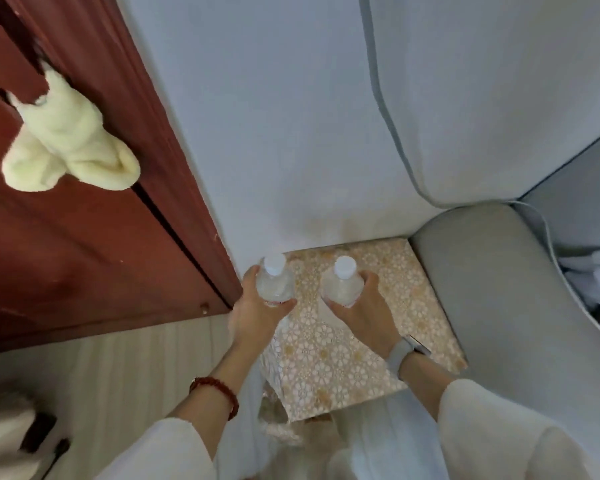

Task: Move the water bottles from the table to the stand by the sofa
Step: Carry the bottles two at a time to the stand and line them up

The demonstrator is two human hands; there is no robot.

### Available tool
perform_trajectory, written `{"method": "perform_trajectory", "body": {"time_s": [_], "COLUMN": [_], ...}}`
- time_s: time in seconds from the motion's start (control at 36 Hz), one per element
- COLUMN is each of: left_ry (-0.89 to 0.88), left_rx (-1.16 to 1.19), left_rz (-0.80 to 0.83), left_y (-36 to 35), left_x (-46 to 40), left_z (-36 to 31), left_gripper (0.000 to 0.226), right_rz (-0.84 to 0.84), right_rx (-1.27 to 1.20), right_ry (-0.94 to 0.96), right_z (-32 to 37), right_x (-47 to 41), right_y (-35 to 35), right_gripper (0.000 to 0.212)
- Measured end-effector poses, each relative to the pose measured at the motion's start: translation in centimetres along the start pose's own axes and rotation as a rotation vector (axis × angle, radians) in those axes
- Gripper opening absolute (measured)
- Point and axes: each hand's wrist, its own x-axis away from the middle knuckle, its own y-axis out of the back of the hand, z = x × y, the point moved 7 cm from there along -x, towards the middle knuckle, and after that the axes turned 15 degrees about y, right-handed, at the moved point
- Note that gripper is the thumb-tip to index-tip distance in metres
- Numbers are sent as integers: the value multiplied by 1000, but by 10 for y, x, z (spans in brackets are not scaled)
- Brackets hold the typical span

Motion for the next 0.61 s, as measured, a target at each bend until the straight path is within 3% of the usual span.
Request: {"method": "perform_trajectory", "body": {"time_s": [0.17, 0.44, 0.61], "left_ry": [59, 68, -51], "left_rx": [114, 298, 131], "left_rz": [-46, -74, 5], "left_y": [-42, -71, -72], "left_x": [-65, -102, -101], "left_z": [-2, -19, -30], "left_gripper": [86, 82, 85], "right_rz": [15, -61, 18], "right_rx": [-109, -290, -325], "right_ry": [-9, 15, 63], "right_z": [-43, -52, -47], "right_x": [-75, -122, -116], "right_y": [-29, -52, -45], "right_gripper": [75, 63, 73]}}
